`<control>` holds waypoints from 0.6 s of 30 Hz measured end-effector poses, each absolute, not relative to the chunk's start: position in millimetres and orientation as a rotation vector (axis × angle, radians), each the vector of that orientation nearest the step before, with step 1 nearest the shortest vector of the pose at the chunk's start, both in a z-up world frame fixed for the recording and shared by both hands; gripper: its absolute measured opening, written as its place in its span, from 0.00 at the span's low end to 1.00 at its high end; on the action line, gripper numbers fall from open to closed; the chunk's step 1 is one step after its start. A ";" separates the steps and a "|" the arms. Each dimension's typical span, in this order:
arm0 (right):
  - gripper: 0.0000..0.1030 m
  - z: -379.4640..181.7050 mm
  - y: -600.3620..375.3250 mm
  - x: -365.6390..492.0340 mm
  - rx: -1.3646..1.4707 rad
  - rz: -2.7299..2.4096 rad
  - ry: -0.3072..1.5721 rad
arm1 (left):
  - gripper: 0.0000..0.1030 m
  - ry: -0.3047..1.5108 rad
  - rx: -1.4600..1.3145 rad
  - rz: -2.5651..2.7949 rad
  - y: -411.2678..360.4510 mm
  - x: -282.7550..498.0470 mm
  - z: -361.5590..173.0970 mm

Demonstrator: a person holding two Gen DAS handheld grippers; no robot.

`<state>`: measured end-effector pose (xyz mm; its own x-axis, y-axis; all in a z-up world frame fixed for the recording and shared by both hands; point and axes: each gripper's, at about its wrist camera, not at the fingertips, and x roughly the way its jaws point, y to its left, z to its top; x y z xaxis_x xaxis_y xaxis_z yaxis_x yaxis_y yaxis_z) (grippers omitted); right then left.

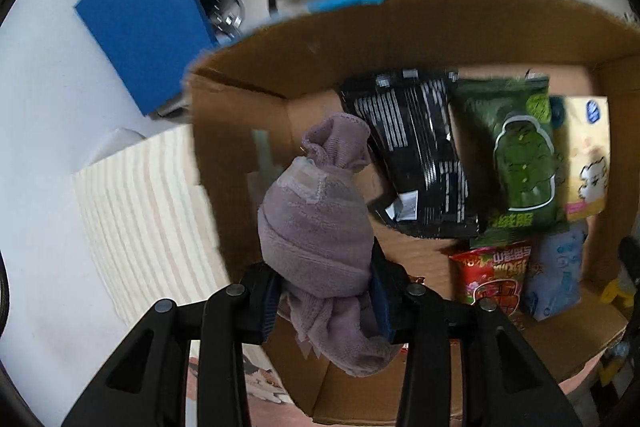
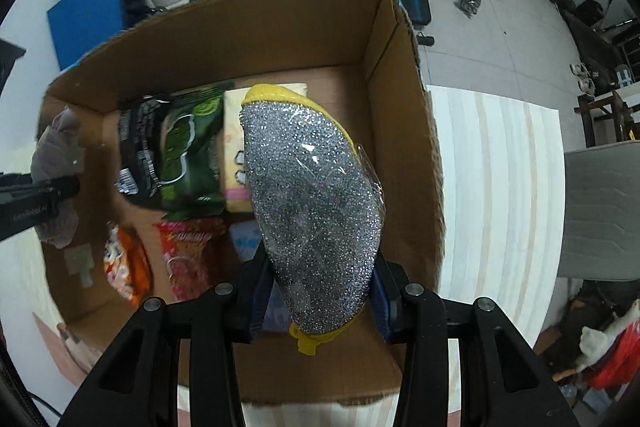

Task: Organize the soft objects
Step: 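Drop the sock and sponge into the box and open both grippers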

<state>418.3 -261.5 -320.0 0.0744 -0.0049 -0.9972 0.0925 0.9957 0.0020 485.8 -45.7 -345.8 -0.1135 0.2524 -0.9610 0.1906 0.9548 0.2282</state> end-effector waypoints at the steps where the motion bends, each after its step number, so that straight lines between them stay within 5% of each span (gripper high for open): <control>1: 0.47 -322.2 -261.8 421.4 0.073 -0.078 1.505 | 0.37 1.709 0.329 0.061 -43.5 485.9 -350.4; 5: 0.74 -320.8 -263.8 426.4 0.098 -0.098 1.492 | 0.43 1.725 0.262 0.045 -36.7 483.8 -354.0; 10: 0.77 -307.5 -266.5 426.9 0.124 -0.092 1.472 | 0.50 1.700 0.224 0.015 -31.7 482.6 -342.8; 12: 0.79 -303.3 -264.3 426.2 0.108 -0.085 1.468 | 0.75 1.684 0.203 -0.007 -30.7 478.0 -334.9; 14: 0.91 -298.6 -262.1 423.4 0.094 -0.081 1.459 | 0.85 1.665 0.176 -0.023 -30.7 473.0 -326.1; 18: 0.95 -292.7 -257.8 415.3 0.072 -0.059 1.452 | 0.90 1.633 0.099 -0.038 -30.8 456.8 -311.0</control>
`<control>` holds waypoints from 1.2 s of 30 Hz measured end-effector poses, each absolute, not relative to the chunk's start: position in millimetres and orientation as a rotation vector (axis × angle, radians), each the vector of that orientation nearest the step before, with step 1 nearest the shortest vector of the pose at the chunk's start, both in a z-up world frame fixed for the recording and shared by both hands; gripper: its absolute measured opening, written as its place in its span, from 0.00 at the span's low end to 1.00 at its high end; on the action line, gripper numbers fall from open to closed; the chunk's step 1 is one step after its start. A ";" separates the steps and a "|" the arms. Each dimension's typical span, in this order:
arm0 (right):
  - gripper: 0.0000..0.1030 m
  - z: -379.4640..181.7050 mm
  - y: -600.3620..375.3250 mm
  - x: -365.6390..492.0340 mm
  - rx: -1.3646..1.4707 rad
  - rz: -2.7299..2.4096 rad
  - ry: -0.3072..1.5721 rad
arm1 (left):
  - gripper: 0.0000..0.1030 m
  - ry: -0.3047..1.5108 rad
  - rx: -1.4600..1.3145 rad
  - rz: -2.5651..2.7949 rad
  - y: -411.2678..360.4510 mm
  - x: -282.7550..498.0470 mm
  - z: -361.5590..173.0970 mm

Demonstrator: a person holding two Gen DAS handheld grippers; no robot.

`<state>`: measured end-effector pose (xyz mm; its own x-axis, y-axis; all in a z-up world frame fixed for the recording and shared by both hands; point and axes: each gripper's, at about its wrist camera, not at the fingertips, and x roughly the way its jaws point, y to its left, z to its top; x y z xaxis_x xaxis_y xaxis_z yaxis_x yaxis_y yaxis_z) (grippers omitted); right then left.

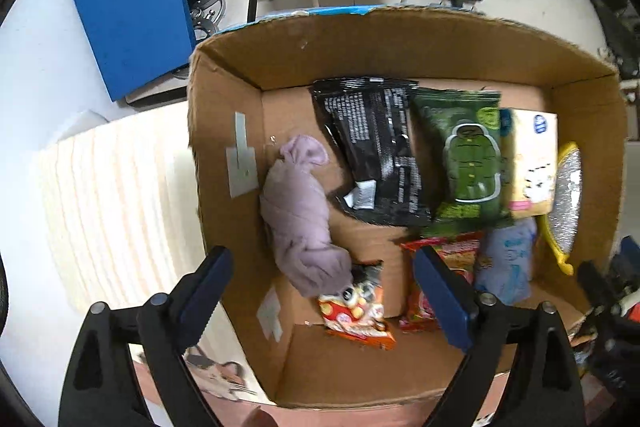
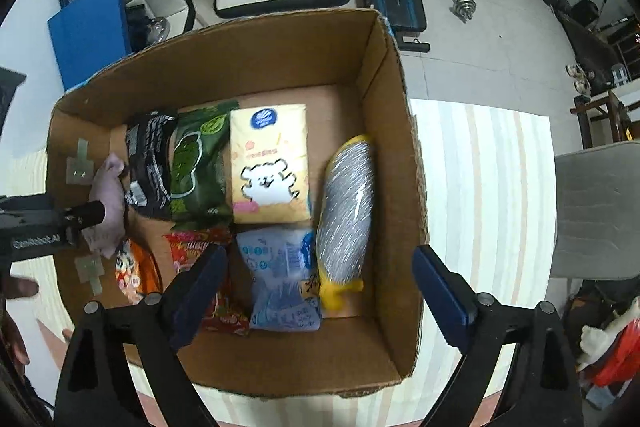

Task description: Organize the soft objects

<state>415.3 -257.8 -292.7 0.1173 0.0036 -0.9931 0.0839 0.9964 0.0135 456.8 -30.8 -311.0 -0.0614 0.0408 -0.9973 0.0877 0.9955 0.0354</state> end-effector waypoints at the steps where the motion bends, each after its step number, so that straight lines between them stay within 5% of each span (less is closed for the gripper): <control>1: 1.00 -291.7 -256.9 412.4 0.066 -0.054 1.449 | 0.90 1.621 0.079 -0.042 -30.4 450.3 -307.1; 25: 1.00 -265.8 -258.0 332.9 0.058 -0.038 1.372 | 0.90 1.393 -0.002 -0.036 -38.1 345.5 -254.5; 36: 1.00 -190.8 -268.6 279.2 0.078 0.009 1.215 | 0.90 1.160 0.040 -0.031 -53.5 275.3 -163.3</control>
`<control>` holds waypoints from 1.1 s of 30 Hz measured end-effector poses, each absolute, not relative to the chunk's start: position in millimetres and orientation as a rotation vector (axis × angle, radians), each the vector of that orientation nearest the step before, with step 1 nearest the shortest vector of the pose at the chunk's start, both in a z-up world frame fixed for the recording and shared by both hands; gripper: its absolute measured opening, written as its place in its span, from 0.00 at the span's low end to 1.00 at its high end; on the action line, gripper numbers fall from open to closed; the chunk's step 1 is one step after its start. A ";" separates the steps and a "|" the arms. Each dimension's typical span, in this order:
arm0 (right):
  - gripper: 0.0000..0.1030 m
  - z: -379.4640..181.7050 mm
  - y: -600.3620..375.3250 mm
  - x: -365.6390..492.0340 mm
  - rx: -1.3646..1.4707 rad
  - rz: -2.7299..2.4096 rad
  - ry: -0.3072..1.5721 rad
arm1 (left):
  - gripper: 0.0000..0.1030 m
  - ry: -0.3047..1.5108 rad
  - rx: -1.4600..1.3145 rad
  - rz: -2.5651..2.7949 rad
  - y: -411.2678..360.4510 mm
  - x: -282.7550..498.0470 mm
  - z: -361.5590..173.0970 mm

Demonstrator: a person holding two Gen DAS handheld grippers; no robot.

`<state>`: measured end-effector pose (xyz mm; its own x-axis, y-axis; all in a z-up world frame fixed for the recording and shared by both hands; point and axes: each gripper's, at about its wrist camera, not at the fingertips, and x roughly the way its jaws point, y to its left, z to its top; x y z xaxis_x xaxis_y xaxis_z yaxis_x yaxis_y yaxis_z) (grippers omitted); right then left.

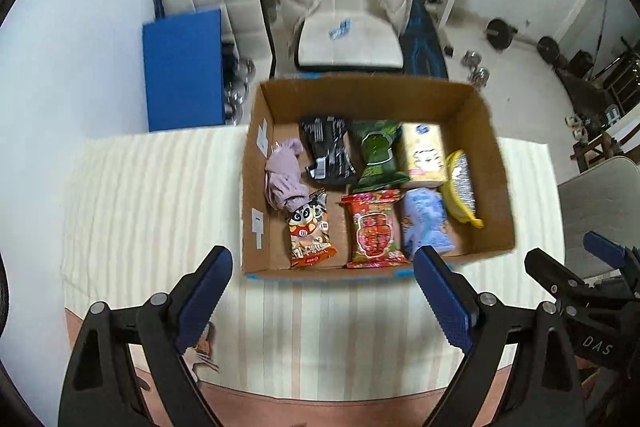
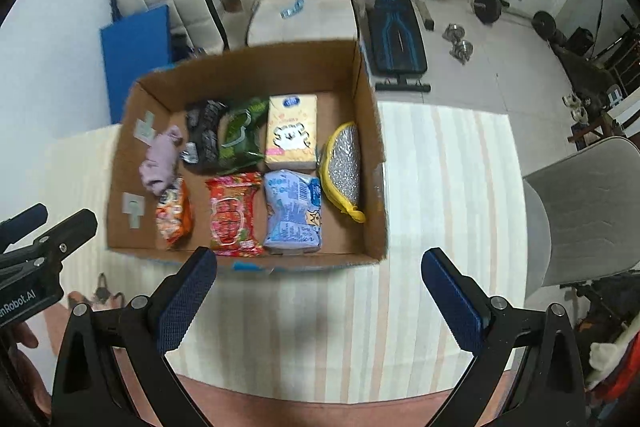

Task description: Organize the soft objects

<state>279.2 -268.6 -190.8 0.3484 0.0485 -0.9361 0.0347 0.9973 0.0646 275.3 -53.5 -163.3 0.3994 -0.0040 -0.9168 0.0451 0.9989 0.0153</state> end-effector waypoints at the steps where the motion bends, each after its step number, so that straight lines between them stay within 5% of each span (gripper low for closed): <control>1: 1.00 -182.6 -269.8 271.4 0.079 0.013 1.198 | 0.90 1.147 0.046 -0.031 -55.2 266.0 -156.5; 20: 1.00 -43.2 -271.4 102.3 0.098 0.078 0.953 | 0.90 0.996 -0.001 -0.054 -62.4 113.0 -56.2; 33: 1.00 1.2 -259.1 45.6 0.041 0.092 0.883 | 0.90 0.897 -0.025 -0.033 -53.4 65.1 -3.2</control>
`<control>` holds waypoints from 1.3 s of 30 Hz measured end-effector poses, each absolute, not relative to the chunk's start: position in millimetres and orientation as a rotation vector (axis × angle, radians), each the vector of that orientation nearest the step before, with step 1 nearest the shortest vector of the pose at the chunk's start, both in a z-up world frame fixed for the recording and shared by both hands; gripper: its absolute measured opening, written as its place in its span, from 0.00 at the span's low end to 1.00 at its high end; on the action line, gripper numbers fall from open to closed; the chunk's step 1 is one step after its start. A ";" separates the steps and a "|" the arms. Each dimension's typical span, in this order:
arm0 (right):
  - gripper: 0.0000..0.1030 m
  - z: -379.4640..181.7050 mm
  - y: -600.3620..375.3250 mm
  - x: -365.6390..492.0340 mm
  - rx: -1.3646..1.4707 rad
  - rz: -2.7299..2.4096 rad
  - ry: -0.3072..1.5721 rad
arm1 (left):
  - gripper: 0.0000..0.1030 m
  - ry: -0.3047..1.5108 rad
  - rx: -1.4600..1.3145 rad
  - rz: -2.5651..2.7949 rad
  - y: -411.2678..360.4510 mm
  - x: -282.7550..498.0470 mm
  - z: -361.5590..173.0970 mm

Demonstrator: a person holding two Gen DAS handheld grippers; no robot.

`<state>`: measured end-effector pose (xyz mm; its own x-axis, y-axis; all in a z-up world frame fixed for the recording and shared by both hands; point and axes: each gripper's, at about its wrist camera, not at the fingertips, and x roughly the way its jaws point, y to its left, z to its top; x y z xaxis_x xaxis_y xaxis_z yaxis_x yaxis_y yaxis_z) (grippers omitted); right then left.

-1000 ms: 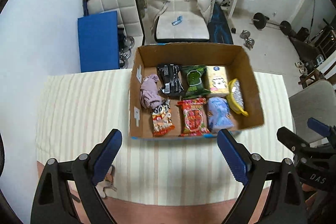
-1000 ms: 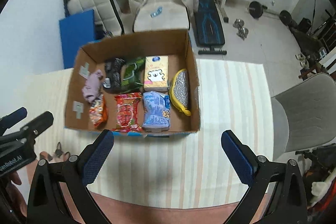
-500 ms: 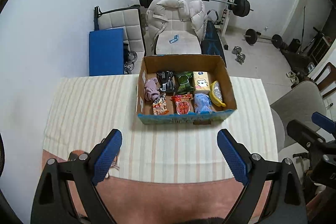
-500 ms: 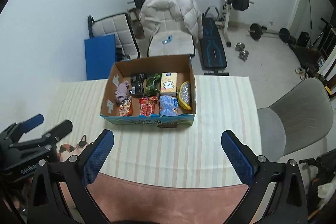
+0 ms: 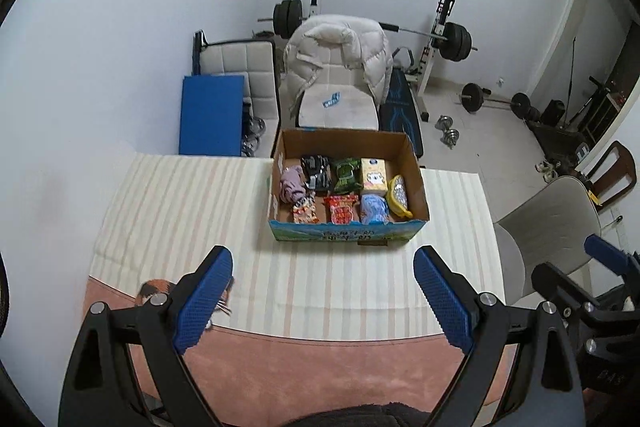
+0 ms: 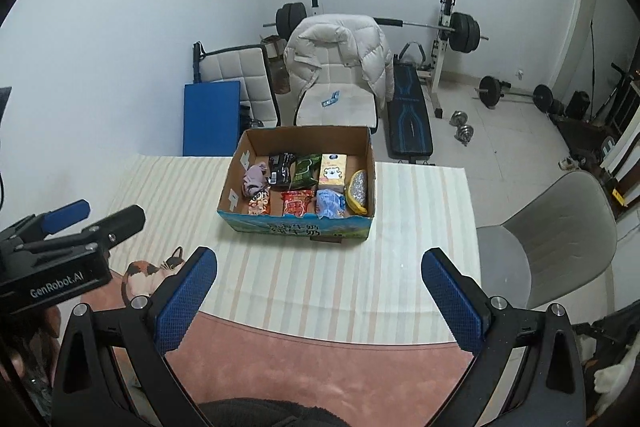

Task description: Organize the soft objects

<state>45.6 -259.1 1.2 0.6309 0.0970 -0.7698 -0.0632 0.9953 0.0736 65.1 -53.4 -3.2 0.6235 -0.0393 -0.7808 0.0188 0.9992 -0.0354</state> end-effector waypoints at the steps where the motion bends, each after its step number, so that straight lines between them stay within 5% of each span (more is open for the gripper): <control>1: 1.00 4.8 -258.7 43.2 0.039 0.088 0.874 | 0.90 0.886 -0.017 -0.028 -54.1 63.0 -0.2; 39: 1.00 32.7 -257.7 38.0 0.004 0.000 0.775 | 0.90 0.834 -0.010 0.000 -55.7 56.0 13.2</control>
<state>38.0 -257.7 32.7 0.7143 0.0015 -0.6999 0.0016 1.0000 0.0037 56.0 -55.7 13.2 0.6723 -0.0044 -0.7403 -0.0037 0.9999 -0.0093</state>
